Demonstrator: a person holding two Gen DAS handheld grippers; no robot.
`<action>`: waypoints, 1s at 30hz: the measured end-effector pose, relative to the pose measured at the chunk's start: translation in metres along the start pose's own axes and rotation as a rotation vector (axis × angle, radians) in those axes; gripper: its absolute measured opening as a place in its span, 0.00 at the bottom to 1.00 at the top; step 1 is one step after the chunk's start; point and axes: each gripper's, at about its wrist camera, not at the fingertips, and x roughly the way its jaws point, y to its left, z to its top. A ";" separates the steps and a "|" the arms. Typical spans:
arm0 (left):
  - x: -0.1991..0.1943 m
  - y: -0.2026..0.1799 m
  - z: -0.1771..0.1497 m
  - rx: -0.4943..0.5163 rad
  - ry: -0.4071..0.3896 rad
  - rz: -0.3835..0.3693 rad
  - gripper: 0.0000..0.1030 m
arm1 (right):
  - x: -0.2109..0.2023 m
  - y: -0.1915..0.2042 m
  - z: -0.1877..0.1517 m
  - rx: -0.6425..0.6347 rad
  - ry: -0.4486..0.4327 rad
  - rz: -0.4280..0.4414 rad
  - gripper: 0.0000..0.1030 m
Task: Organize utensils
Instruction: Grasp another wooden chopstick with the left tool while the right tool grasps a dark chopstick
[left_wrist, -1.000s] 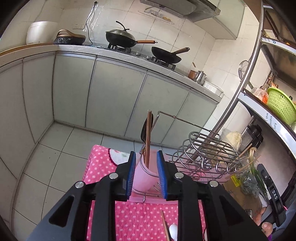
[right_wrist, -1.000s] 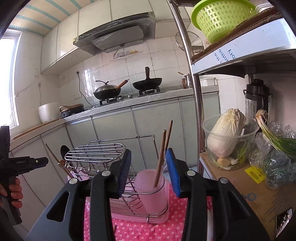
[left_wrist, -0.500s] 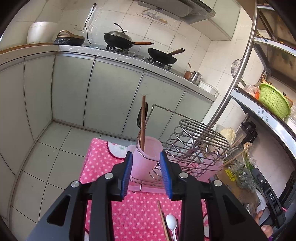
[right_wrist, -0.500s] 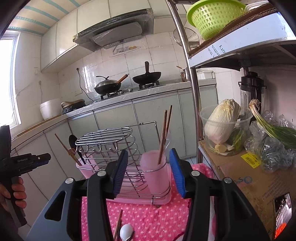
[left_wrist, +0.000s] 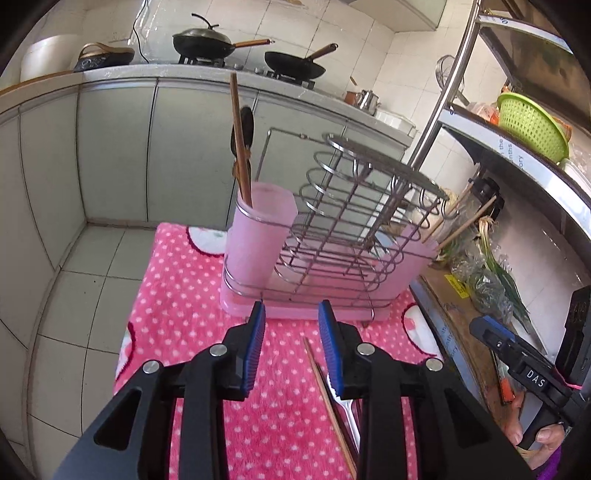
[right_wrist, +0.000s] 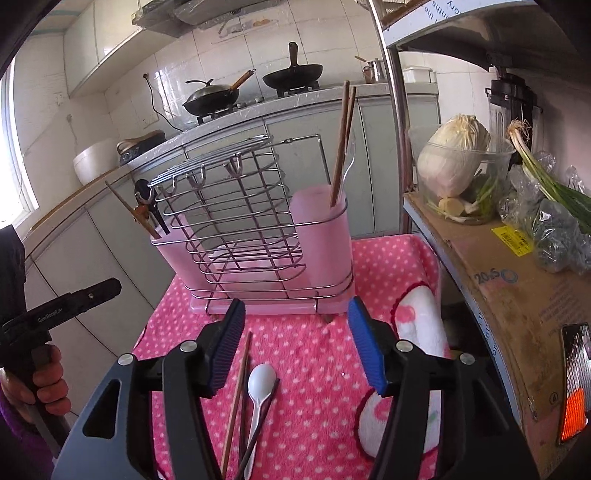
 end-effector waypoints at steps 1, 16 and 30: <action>0.006 -0.001 -0.003 -0.001 0.032 -0.005 0.28 | -0.002 0.002 -0.003 -0.010 -0.014 -0.021 0.57; 0.110 -0.003 -0.039 -0.114 0.405 -0.013 0.22 | 0.035 -0.025 -0.036 0.135 0.200 0.026 0.57; 0.199 -0.028 -0.039 -0.063 0.496 0.124 0.11 | 0.079 -0.036 -0.065 0.305 0.427 0.150 0.39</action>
